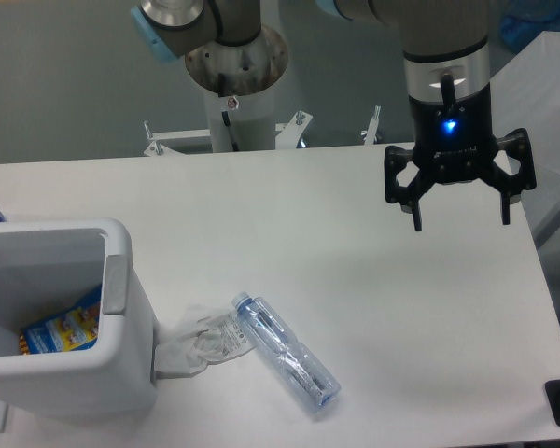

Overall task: Place the trash in the trash can
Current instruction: 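Move the open gripper down toward the clear plastic bottle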

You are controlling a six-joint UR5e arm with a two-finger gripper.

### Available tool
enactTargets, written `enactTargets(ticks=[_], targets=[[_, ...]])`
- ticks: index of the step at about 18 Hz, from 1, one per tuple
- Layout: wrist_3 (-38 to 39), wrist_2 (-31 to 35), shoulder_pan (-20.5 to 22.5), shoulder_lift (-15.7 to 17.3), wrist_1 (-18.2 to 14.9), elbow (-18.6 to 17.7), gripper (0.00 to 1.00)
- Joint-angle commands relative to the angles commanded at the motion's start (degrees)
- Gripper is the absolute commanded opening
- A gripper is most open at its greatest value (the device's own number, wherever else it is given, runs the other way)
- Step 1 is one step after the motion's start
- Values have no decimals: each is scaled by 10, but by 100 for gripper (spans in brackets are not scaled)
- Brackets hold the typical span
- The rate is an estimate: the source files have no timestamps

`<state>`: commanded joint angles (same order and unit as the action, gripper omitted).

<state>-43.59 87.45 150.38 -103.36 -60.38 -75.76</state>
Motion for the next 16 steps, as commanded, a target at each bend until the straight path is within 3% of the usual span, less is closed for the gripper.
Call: enactTargets(ticks=[11,13,16], targets=[[6,2,-11,-11,0,-19,100],[48,-3,-15,-16,2,-25,100],[115,-5,-23,-31,34,-33,100]])
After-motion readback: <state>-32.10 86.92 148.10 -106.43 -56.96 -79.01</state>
